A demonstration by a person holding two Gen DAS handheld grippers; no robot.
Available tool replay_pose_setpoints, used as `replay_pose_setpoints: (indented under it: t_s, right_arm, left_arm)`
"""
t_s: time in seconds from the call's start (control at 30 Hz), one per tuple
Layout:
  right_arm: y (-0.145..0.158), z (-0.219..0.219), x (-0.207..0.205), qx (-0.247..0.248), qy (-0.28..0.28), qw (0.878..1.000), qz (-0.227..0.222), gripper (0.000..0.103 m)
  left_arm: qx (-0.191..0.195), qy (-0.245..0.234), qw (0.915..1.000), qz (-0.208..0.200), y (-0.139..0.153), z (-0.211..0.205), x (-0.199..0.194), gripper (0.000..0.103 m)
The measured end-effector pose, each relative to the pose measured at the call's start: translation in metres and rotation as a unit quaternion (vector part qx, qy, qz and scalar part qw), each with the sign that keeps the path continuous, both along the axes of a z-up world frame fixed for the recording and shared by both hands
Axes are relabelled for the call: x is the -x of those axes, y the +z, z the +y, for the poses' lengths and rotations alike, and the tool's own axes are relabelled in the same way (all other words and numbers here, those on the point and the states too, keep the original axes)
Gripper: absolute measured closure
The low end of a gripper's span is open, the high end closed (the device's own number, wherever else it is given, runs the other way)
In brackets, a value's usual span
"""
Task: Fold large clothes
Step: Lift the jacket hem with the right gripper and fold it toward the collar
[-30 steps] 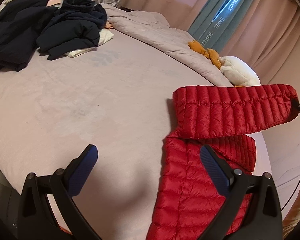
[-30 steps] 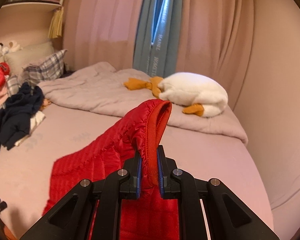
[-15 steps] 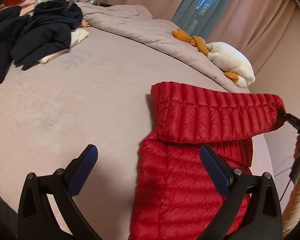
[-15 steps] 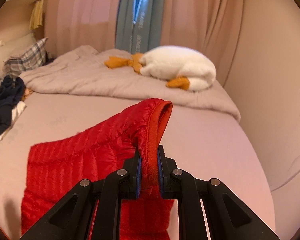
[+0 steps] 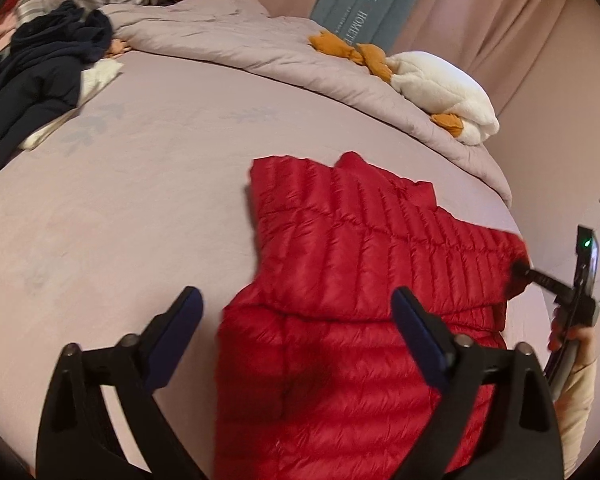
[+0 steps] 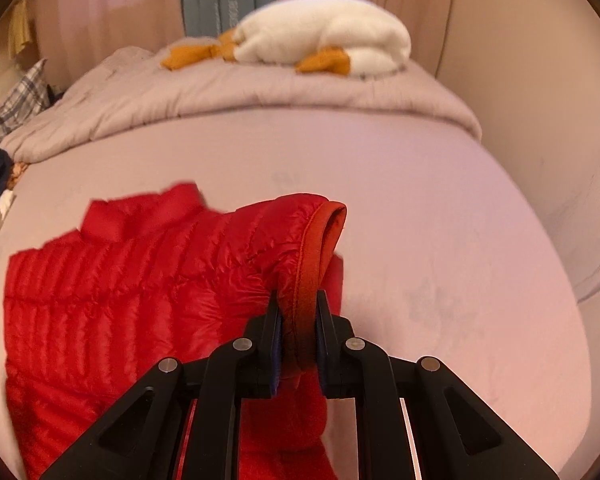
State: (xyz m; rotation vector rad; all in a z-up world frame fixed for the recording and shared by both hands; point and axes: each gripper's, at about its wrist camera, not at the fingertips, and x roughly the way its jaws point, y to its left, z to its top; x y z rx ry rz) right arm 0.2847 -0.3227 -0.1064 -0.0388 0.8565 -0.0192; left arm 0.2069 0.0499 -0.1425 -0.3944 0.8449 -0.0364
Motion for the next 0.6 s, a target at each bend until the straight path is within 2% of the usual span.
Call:
replay_pose_setpoints:
  t_s: [0.2, 0.3, 0.47, 0.6]
  right_arm:
    - [-0.024, -0.012, -0.005, -0.024, -0.010, 0.999, 0.028, 0.090]
    - [-0.030, -0.015, -0.007, -0.031, -0.012, 0.999, 0.032, 0.090]
    - [-0.042, -0.021, -0.011, -0.039, -0.016, 0.998, 0.045, 0.090]
    - [-0.052, -0.026, -0.016, -0.047, -0.015, 0.997, 0.055, 0.090]
  left_arm:
    - [0.017, -0.026, 0.9995, 0.006, -0.013, -0.013, -0.043, 0.040]
    - [0.024, -0.030, 0.9990, 0.022, -0.024, -0.018, -0.063, 0.047]
    - [-0.009, -0.013, 0.9980, 0.061, -0.051, -0.019, -0.086, 0.049]
    - [-0.007, -0.005, 0.9969, 0.078, -0.067, -0.013, -0.094, 0.046]
